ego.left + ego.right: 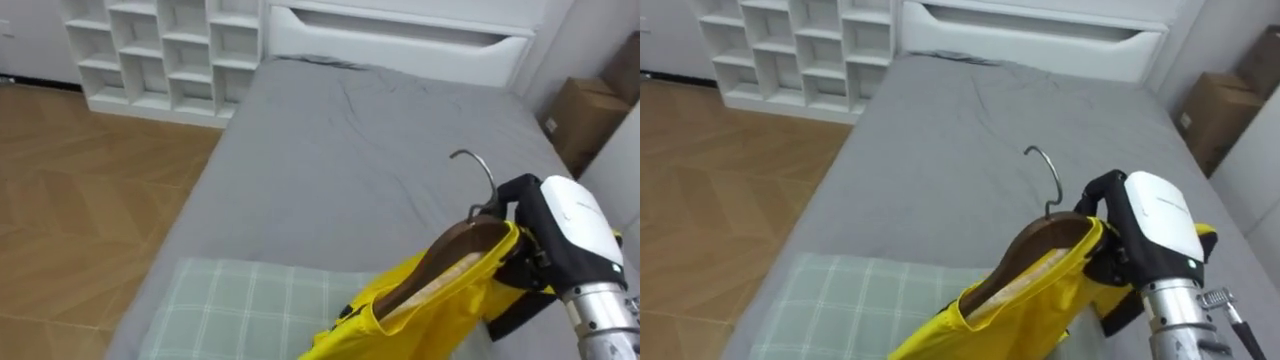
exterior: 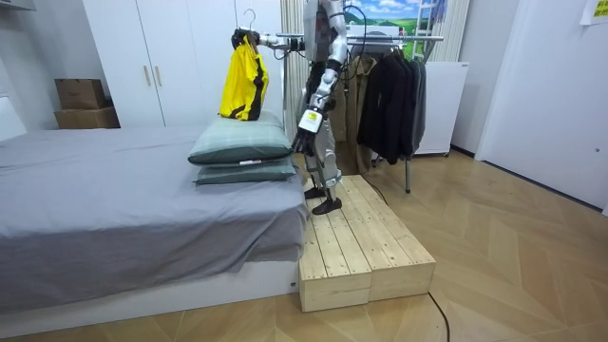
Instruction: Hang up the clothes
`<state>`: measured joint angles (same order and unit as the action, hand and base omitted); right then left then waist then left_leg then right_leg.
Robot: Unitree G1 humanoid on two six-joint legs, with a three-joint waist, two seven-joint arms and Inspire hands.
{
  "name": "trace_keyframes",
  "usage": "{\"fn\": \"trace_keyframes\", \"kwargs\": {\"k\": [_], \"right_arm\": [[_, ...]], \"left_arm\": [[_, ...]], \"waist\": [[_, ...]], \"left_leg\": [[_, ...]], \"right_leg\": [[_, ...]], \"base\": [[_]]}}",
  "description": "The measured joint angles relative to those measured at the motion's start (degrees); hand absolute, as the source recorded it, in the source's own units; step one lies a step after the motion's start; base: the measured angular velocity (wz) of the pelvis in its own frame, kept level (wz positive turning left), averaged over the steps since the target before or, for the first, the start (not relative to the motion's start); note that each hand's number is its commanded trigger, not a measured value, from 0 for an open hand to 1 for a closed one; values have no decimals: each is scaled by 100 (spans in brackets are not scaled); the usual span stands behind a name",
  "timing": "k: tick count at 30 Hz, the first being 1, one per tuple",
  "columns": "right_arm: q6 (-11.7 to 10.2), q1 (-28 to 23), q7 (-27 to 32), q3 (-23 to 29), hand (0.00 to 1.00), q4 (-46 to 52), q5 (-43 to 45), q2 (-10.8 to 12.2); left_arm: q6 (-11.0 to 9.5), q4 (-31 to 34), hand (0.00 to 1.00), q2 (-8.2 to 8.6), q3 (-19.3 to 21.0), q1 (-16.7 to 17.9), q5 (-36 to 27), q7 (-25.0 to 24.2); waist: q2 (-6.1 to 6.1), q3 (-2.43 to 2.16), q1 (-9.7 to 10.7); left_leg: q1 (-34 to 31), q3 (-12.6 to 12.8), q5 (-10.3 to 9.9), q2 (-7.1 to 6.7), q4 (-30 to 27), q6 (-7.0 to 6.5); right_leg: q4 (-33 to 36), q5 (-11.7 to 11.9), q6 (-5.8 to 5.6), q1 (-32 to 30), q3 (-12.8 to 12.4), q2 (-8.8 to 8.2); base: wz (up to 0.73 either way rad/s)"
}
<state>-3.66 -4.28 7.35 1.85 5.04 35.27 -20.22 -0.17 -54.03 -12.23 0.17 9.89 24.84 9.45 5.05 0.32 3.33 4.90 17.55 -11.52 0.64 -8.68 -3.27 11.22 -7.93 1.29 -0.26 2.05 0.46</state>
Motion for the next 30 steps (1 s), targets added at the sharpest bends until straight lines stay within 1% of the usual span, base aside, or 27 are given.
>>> {"fn": "trace_keyframes", "kwargs": {"k": [1, 2, 3, 4, 5, 6, 7, 8, 9, 10, 11, 12, 13, 14, 15, 16, 18, 19, 21, 23, 24, 25, 26, 27, 28, 29, 30], "right_arm": [[1, -48, -9, 0, 100, 0, -4, 9], [5, -104, -9, 0, 100, -1, 2, 48], [9, -164, -8, 1, 100, -1, 48, 58], [21, -184, -8, 1, 100, -1, 126, 75], [55, -203, -7, 2, 100, 0, 211, 118], [82, -208, -3, 6, 100, 2, 282, 148], [96, -235, -2, 5, 100, 2, 307, 149], [130, -274, 26, 11, 100, -14, 304, 149], [132, -272, 81, -7, 100, -80, 305, 175], [126, -265, 101, -26, 100, -126, 304, 188], [131, -236, 116, -124, 100, -199, 266, 216], [134, -239, 115, -237, 100, -212, 194, 224], [135, -237, 115, -290, 100, -215, 161, 232], [132, -226, 91, -373, 100, -214, 68, 263], [131, -222, 36, -410, 100, -215, -52, 268], [133, -224, -1, -409, 100, -222, -127, 269], [195, -218, -76, -408, 100, -234, -190, 267], [202, -213, -98, -406, 100, -234, -190, 267], [205, -207, -160, -361, 100, -231, -230, 240], [215, -186, -194, -307, 100, -230, -217, 252], [215, -163, -196, -300, 100, -230, -218, 253], [221, -165, -197, -284, 100, -230, -218, 249], [254, -161, -197, -254, 100, -230, -237, 246], [264, -148, -196, -236, 100, -233, -274, 240], [266, -148, -196, -238, 100, -233, -285, 243], [266, -140, -190, -238, 100, -237, -285, 243], [266, -133, -161, -237, 100, -240, -290, 239]], "left_arm": [[29, -8, 0, 0, -32, -22, 0, 0], [87, -46, 0, -27, -37, -14, 0, 0], [174, -80, 0, -43, -27, 1, 0, 1], [201, -128, 0, -60, -26, 2, 0, 6], [272, -218, 0, -99, -33, 1, 0, 17], [348, -260, 0, -138, -51, -4, -2, 19], [404, -271, 0, -139, -63, -3, -8, 19], [502, -275, 0, -131, -97, -3, -23, 18], [557, -279, 0, -138, -94, -3, -41, 12], [597, -279, 0, -139, -88, -2, -41, 11], [695, -290, 0, -128, -85, 19, -65, 10], [781, -335, 0, -147, -58, 31, -61, 8], [841, -353, 0, -131, -35, 38, -54, 5], [938, -377, 0, -148, -16, 47, -53, 3], [1023, -390, 0, -182, 2, 46, -53, -6], [1053, -391, 0, -207, 38, 46, -54, -7], [1210, -392, 0, -293, 159, 43, -45, -7], [1254, -391, 0, -301, 207, 43, -38, -6], [1389, -374, 0, -318, 349, 34, 25, -4], [1481, -341, 0, -318, 448, 31, 74, 63], [1568, -341, 0, -312, 470, 32, 74, 153], [1595, -341, 0, -313, 482, 33, 73, 180], [1628, -341, 0, -312, 485, 43, 69, 273], [1653, -342, 0, -307, 485, 83, 65, 362], [1676, -342, 0, -306, 497, 120, 65, 404], [1766, -342, 0, -281, 580, 146, 65, 461], [1843, -342, 0, -231, 659, 156, 64, 534]], "waist": [[-12, 36, -3], [-19, 44, -23], [-37, 53, -33], [-37, 56, -36], [-52, 61, -28], [-93, 98, -52], [-97, 104, -58], [-137, 109, -63], [-134, 106, -114], [-130, 107, -177], [-101, 109, -247], [-66, 110, -234], [-69, 108, -242], [-69, 108, -248], [-92, 119, -190], [-98, 122, -157], [-95, 121, -105], [-92, 121, -90], [-104, 121, -2], [-116, 118, 8], [-137, 126, 12], [-146, 123, 27], [-159, 116, 13], [-174, 121, -58], [-174, 119, -89], [-178, 120, -102], [-175, 115, -113]], "left_leg": [[21, 334, -45, 51, -2, 6], [31, 635, -88, 101, -3, 26], [34, 940, -141, 171, -8, 44], [31, 1095, -144, 201, -7, 46], [1, 1447, -157, 275, -5, 59], [-73, 1857, -208, 378, -44, 75], [-71, 2014, -213, 388, -73, 75], [-27, 2276, -260, 389, -65, 99], [25, 2663, -286, 381, -76, 126], [61, 2833, -293, 384, -107, 139], [89, 3126, -300, 383, -233, 155], [83, 3234, -300, 401, -383, 155], [82, 3240, -300, 427, -458, 155], [70, 3203, -301, 505, -598, 157], [66, 3197, -338, 632, -720, 220], [68, 3197, -360, 700, -775, 259], [69, 3225, -482, 961, -1015, 452], [64, 3242, -509, 1021, -1085, 475], [35, 3249, -612, 1212, -1261, 539], [27, 3377, -650, 1362, -1409, 569], [8, 3453, -645, 1472, -1555, 601], [-18, 3431, -654, 1513, -1654, 619], [-81, 3279, -653, 1552, -1798, 637], [-159, 2845, -626, 1550, -1912, 645], [-177, 2556, -608, 1538, -1943, 630], [-259, 1902, -571, 1488, -2029, 604], [-358, 1322, -523, 1358, -2054, 551]], "right_leg": [[90, 31, 6, -156, -122, 54], [148, 78, 30, -299, -94, 94], [135, 195, 70, -413, 135, 126], [117, 270, 110, -478, 334, 130], [10, 443, 193, -543, 892, 133], [224, 374, 189, -654, 1564, 43], [497, 225, 143, -700, 1805, -95], [1013, -80, 86, -686, 2163, -431], [1359, -297, -48, -629, 2292, -767], [1388, -344, -84, -581, 2326, -896], [1274, -360, -187, -563, 2320, -1028], [1103, -388, -208, -583, 2364, -1002], [1014, -384, -210, -569, 2328, -973], [848, -353, -199, -546, 2276, -881], [705, -274, -116, -503, 2190, -743], [635, -247, -84, -473, 2168, -675], [622, -213, 43, -484, 1990, -458], [630, -224, 84, -486, 1985, -428], [673, -280, 208, -494, 1960, -315], [665, -299, 252, -549, 1821, -180], [646, -266, 322, -586, 1689, -88], [649, -266, 351, -604, 1644, -47], [676, -255, 417, -659, 1521, 41], [691, -237, 484, -688, 1333, 151], [696, -226, 514, -684, 1231, 200], [704, -209, 563, -670, 1051, 288], [770, -203, 613, -671, 838, 333]], "base": [[-117], [-147], [-132], [-136], [-143], [-139], [-120], [-114], [-116], [-132], [-116], [-111], [-99], [-88], [-74], [-45], [-33], [-24], [-8], [-30], [-49], [-56], [-66], [-79], [-88], [-85], [-82]]}}
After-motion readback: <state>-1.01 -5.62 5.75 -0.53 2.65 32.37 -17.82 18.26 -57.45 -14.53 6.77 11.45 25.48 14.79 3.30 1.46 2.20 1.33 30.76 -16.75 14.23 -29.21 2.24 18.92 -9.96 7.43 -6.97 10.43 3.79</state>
